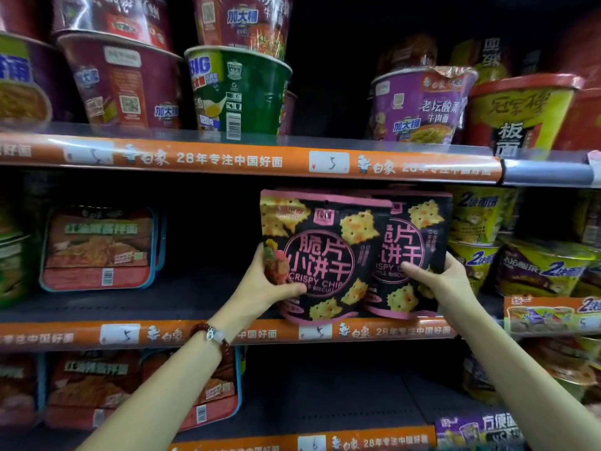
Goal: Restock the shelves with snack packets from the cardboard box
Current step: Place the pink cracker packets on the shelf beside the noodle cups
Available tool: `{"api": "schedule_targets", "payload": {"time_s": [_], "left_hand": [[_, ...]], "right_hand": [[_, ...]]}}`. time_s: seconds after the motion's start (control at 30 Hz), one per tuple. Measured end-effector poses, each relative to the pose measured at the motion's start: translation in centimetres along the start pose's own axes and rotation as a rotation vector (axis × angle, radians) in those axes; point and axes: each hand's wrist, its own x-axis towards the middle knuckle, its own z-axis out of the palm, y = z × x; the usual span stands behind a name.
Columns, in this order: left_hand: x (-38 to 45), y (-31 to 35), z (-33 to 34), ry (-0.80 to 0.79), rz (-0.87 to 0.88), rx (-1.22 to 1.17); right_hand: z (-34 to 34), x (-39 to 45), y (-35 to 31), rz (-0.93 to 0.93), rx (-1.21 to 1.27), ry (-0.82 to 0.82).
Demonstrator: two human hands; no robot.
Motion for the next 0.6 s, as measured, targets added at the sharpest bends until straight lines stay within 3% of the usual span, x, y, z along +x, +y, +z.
{"api": "schedule_targets", "payload": {"time_s": [0.13, 0.37, 0.53, 0.6], "left_hand": [[0.3, -0.3, -0.5, -0.131, -0.034, 0.108], [2.4, -0.8, 1.1, 0.065, -0.088, -0.039], [3.1, -1.3, 2.0, 0.097, -0.128, -0.012], [3.1, -1.3, 1.7, 0.018, -0.137, -0.025]], "right_hand": [[-1.0, 1.1, 0.4, 0.077, 0.001, -0.036], [-3.1, 1.2, 1.2, 0.104, 0.082, 0.099], [-4.0, 1.2, 1.1, 0.099, 0.092, 0.108], [-4.3, 1.2, 1.3, 0.098, 0.098, 0.112]]}}
